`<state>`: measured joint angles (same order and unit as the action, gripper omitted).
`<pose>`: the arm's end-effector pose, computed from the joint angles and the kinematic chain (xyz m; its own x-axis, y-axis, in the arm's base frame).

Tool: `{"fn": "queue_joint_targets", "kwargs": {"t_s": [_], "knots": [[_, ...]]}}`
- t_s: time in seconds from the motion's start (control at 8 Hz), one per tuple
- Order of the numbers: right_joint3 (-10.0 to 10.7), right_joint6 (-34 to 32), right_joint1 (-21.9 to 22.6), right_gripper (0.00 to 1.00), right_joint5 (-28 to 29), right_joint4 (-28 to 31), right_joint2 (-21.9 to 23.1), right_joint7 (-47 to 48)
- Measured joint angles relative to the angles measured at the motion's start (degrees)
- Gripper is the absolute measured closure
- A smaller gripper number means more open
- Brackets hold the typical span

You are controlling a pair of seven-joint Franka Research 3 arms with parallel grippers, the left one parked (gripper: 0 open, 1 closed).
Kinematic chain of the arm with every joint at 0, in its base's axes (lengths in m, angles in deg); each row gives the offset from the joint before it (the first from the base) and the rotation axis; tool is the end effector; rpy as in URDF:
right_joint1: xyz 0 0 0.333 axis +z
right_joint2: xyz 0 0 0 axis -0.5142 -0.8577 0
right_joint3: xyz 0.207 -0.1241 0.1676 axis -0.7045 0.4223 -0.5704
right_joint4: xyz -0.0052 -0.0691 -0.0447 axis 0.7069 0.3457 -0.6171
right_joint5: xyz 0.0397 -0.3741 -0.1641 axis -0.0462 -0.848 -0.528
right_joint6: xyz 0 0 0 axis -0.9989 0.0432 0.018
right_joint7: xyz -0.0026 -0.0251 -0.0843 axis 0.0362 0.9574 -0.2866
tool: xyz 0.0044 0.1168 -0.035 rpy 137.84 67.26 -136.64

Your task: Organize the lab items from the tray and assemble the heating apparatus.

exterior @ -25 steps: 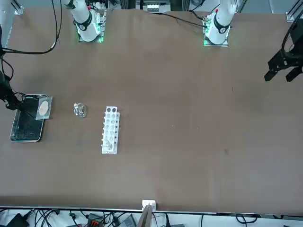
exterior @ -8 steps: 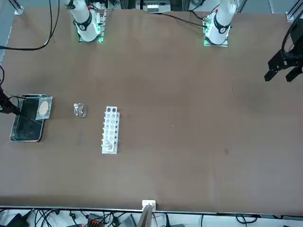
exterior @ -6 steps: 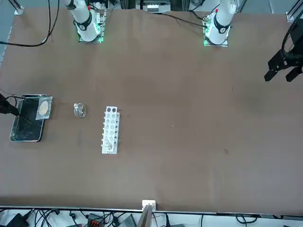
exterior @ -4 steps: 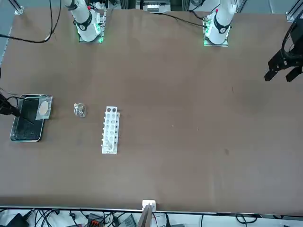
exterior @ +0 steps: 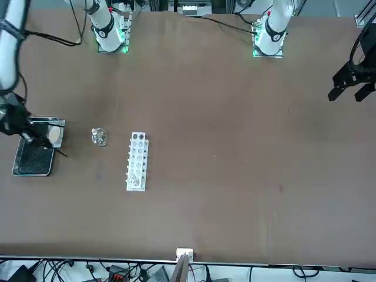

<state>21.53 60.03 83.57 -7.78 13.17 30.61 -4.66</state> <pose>0.6232 -0.0821 0.4093 0.7862 -0.6159 -0.0503 -0.6113 -0.7632 -0.2096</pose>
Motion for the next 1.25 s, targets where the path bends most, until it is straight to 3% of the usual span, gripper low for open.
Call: {"fn": "queue_joint_targets", "kwargs": {"t_s": [0.5, 0.62, 0.88, 1.0, 1.25], "knots": [[1.02, 0.63, 6.97, 0.92, 0.00, 4.48, -0.43, 0.35], [2.63, 2.66, 10.92, 0.92, 0.00, 7.00, -0.48, 0.36], [8.21, 8.83, 20.45, 0.93, -0.01, 13.90, -0.52, 0.40], [9.70, 11.20, 23.32, 0.93, -0.01, 16.85, -0.51, 0.39], [10.04, 15.85, 25.16, 0.93, -0.01, 21.07, -0.51, 0.23]]}}
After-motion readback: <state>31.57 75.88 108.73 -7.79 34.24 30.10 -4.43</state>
